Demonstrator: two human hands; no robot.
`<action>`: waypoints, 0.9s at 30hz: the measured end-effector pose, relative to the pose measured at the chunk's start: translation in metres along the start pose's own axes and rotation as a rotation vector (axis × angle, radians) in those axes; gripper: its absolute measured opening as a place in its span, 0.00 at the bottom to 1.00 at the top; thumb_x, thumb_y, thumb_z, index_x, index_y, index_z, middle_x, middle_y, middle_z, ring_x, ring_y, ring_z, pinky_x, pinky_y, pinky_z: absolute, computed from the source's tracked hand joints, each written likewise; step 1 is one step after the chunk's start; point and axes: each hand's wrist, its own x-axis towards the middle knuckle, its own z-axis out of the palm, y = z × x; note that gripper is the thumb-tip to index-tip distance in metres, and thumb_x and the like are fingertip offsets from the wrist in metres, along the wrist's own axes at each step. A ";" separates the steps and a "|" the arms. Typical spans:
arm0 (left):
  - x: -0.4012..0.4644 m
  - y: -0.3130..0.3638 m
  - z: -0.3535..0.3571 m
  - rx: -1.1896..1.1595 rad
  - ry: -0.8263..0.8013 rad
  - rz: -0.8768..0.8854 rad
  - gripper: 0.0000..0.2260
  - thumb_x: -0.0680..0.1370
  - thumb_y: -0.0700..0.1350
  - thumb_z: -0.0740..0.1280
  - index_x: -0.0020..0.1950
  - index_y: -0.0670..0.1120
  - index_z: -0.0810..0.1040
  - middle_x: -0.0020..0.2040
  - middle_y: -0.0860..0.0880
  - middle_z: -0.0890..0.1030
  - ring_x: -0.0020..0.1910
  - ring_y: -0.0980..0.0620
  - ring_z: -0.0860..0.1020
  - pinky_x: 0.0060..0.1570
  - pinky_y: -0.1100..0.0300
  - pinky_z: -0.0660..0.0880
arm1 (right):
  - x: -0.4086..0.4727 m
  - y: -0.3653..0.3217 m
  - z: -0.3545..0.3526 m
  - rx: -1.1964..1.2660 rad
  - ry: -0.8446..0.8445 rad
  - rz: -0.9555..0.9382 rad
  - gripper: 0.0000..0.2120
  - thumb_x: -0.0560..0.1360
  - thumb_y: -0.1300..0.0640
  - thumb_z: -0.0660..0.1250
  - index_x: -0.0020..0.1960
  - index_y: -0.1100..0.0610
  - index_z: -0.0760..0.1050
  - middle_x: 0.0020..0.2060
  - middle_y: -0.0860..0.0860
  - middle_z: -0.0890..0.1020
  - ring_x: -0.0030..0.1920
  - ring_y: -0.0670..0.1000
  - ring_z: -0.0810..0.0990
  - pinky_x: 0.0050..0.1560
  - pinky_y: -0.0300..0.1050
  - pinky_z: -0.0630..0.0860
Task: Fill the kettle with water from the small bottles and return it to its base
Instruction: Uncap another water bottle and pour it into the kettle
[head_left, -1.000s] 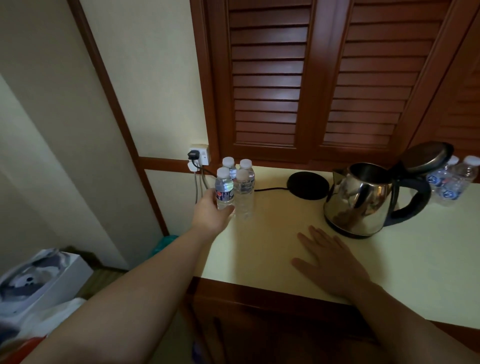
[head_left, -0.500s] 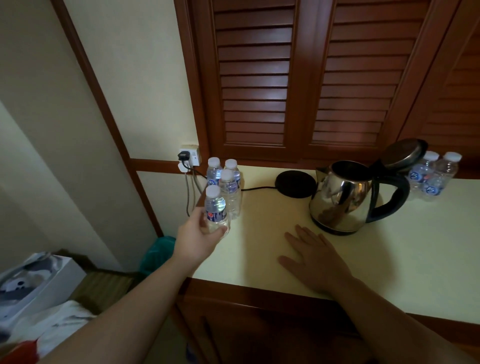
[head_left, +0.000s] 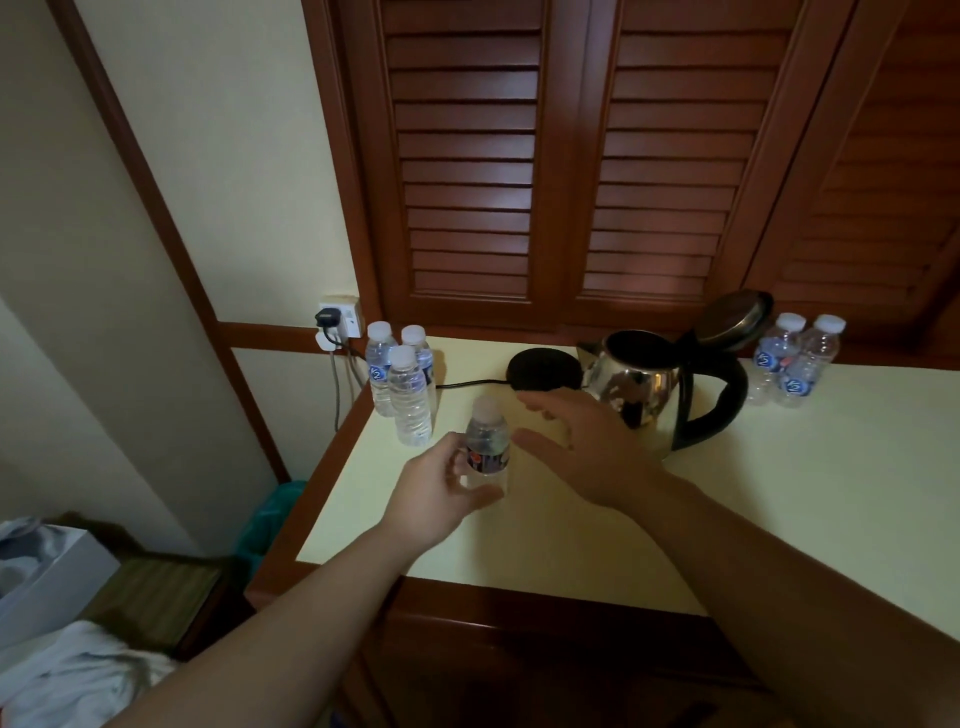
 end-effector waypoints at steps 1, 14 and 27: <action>0.001 0.003 0.004 -0.001 -0.002 0.007 0.20 0.66 0.53 0.83 0.52 0.59 0.77 0.39 0.54 0.77 0.34 0.57 0.74 0.37 0.58 0.72 | 0.003 -0.003 -0.003 0.020 0.009 -0.008 0.24 0.81 0.39 0.66 0.74 0.46 0.73 0.62 0.45 0.79 0.60 0.45 0.77 0.63 0.52 0.76; 0.012 0.011 0.016 0.029 -0.128 0.027 0.22 0.66 0.52 0.83 0.54 0.58 0.77 0.44 0.56 0.83 0.41 0.58 0.79 0.40 0.64 0.75 | 0.026 -0.022 -0.012 0.001 0.080 0.007 0.19 0.73 0.39 0.74 0.41 0.52 0.73 0.35 0.49 0.75 0.35 0.48 0.73 0.38 0.50 0.73; 0.015 0.009 0.014 0.069 -0.177 0.004 0.22 0.67 0.58 0.81 0.56 0.60 0.77 0.43 0.53 0.82 0.38 0.59 0.77 0.37 0.67 0.71 | 0.036 -0.031 -0.030 -0.133 -0.157 0.016 0.19 0.76 0.38 0.72 0.49 0.54 0.76 0.40 0.49 0.77 0.38 0.47 0.74 0.37 0.42 0.70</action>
